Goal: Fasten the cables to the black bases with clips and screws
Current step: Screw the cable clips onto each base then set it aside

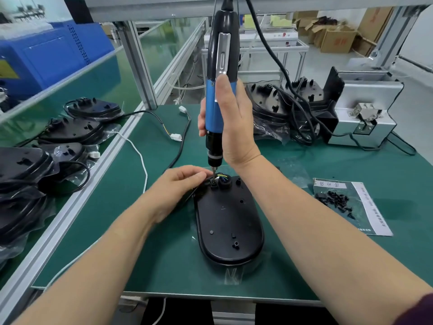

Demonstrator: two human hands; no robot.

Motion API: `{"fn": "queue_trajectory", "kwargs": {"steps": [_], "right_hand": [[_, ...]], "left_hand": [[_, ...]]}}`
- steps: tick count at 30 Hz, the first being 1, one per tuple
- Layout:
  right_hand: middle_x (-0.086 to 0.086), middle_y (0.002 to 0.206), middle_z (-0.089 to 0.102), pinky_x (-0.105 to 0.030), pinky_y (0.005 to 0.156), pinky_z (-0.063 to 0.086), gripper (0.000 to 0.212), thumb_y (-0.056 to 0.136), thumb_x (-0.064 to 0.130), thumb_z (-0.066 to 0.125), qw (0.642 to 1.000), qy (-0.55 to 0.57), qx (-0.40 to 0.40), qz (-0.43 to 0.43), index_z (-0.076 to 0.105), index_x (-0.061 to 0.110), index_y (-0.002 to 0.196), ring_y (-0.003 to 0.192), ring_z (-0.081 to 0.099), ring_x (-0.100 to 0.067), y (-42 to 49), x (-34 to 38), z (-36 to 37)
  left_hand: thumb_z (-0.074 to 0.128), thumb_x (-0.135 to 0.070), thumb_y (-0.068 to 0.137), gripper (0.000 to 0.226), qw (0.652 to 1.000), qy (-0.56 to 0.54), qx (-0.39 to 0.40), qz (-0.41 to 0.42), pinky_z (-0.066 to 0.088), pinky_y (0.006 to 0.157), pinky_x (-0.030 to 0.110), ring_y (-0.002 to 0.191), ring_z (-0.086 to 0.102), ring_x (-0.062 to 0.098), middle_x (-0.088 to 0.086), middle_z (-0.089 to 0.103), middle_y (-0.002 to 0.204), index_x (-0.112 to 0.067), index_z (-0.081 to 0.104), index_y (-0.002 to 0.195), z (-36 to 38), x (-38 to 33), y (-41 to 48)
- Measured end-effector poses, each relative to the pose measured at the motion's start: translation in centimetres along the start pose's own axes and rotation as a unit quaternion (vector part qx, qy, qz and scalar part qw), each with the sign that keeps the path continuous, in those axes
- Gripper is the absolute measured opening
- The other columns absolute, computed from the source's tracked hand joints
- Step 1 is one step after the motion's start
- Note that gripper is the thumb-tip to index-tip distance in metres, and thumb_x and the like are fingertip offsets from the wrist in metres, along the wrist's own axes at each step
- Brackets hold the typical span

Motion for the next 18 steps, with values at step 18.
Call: {"fn": "queue_trajectory", "kwargs": {"steps": [18], "right_hand": [[-0.017, 0.066, 0.050, -0.034, 0.047, 0.044, 0.042, 0.083, 0.043, 0.057, 0.998, -0.002, 0.062, -0.013, 0.048, 0.003, 0.094, 0.050, 0.050, -0.025, -0.6, 0.6, 1.3]], "left_hand": [[0.057, -0.011, 0.093, 0.012, 0.869, 0.472, 0.141, 0.053, 0.042, 0.073, 0.031, 0.070, 0.047, 0.010, -0.003, 0.058, 0.079, 0.000, 0.062, 0.095, 2.7, -4.9, 3.0]]}}
Point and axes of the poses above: each hand's wrist, its own y-axis towards the middle knuckle, its own z-axis out of the palm, x = y × z, the point moved 9 cm from there along y, towards the middle knuckle
